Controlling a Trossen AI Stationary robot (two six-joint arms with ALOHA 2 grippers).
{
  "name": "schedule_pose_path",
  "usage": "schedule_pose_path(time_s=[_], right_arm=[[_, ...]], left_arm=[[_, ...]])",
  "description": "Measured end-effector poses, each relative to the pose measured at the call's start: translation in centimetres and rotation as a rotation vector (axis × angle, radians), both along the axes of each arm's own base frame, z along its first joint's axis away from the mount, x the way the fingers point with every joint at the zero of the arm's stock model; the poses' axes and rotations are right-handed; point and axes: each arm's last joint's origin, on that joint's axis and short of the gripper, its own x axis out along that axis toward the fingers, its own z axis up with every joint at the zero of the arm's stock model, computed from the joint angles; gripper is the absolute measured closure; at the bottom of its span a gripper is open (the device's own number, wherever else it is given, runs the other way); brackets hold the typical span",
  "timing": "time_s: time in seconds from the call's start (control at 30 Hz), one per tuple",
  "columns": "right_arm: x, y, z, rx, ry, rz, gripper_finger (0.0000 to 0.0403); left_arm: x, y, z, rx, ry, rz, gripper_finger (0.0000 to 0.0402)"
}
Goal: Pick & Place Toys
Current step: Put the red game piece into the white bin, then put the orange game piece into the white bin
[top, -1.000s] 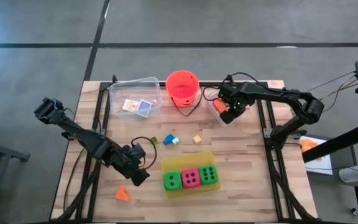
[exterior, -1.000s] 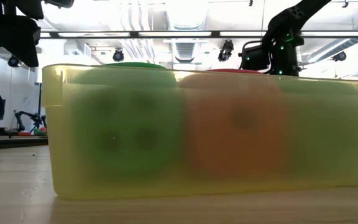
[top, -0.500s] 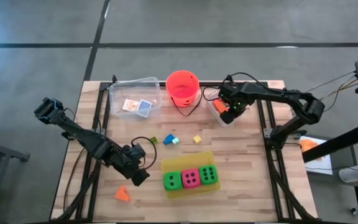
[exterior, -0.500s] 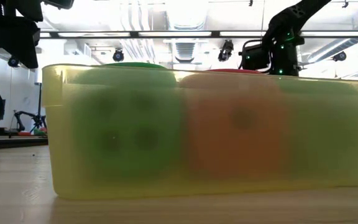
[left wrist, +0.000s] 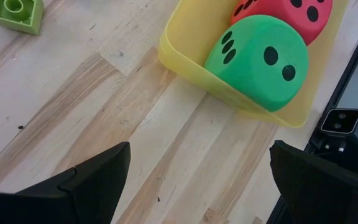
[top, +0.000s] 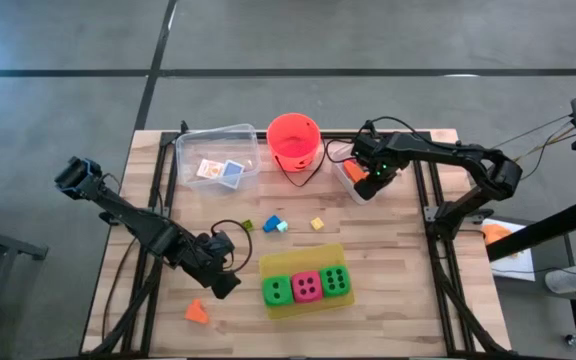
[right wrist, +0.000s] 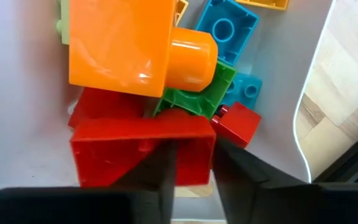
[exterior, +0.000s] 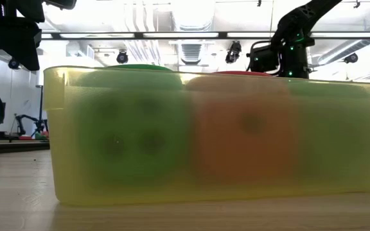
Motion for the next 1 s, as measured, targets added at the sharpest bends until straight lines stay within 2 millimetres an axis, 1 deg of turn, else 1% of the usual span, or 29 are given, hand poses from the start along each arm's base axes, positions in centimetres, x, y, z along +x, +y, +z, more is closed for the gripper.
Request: schedule_pose_path(time_s=[0.13, 0.3, 0.5, 0.63, 0.83, 1.0], right_arm=[[0.0, 0.0, 0.0, -0.001, 0.001, -0.005, 0.0256], [0.0, 0.0, 0.0, -0.002, 0.004, -0.007, 0.0227], [-0.2, 0.1, 0.3, -0.002, 0.004, -0.003, 0.0223], [-0.5, 0.4, 1.0, -0.015, -0.018, -0.001, 0.0223], [-1.2, 1.1, 2.9, -0.062, -0.092, 0.017, 0.0223], [-1.6, 2.0, 4.2, -0.092, -0.149, 0.035, 0.0223]], left_arm=[[-0.1, 0.1, -0.4, 0.004, 0.007, 0.0, 0.0031], [-0.3, 0.2, -1.2, 0.0, 0.027, 0.021, 0.0031], [-0.4, 0.2, -1.3, -0.019, 0.043, 0.016, 0.0031], [-0.3, -0.1, -1.0, -0.043, 0.045, -0.047, 0.0031], [-1.3, -1.6, -1.1, -0.069, 0.077, -0.228, 0.0031], [-2.5, -3.2, -1.1, -0.088, 0.091, -0.311, 0.0031]])
